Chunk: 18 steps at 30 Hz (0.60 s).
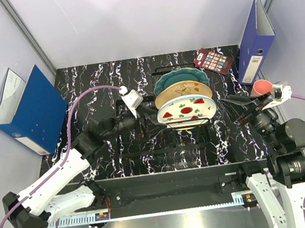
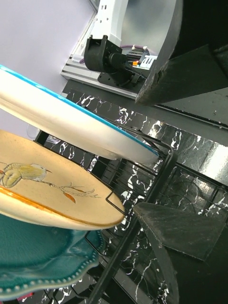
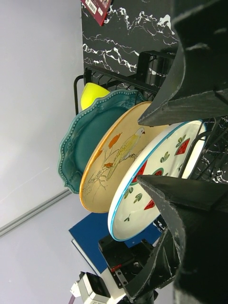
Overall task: Unload the mixed dishes from the dish rack
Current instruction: Pick up the plate from the dish rack.
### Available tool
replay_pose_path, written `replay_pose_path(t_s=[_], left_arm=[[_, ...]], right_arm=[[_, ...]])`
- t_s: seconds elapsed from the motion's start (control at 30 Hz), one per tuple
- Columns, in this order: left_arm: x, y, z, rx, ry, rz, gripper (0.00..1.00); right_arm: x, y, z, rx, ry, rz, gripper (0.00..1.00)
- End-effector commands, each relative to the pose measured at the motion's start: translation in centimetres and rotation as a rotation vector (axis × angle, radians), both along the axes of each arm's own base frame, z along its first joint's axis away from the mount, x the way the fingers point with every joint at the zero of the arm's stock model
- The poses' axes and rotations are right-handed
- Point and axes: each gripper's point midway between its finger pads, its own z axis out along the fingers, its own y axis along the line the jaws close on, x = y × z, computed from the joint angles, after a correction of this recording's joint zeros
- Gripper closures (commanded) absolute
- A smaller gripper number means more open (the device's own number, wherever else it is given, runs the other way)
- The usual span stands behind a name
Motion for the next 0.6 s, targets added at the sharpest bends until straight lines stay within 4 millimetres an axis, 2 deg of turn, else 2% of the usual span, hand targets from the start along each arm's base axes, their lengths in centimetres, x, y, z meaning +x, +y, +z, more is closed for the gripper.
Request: replay_pose_path(t_s=[0.0, 0.13, 0.27, 0.37, 0.57], left_arm=[[0.2, -0.5, 4.7, -0.1, -0.113, -0.004, 0.15], [0.2, 0.2, 5.4, -0.108, -0.133, 0.024, 0.14], [0.1, 1.2, 6.7, -0.131, -0.167, 0.06, 0.09], [0.0, 1.8, 6.5, -0.115, -0.158, 0.079, 0.07], [-0.2, 2.8, 6.7, -0.111, -0.167, 0.109, 0.04]], right_arm=[[0.1, -0.1, 0.8, -0.006, -0.036, -0.007, 0.47], [0.0, 0.3, 0.3, -0.045, -0.022, 0.014, 0.5], [-0.4, 1.4, -1.3, -0.099, 0.029, 0.09, 0.51], [-0.7, 1.9, -2.2, -0.152, 0.053, 0.128, 0.51], [-0.7, 2.3, -2.4, -0.273, 0.043, 0.163, 0.5]])
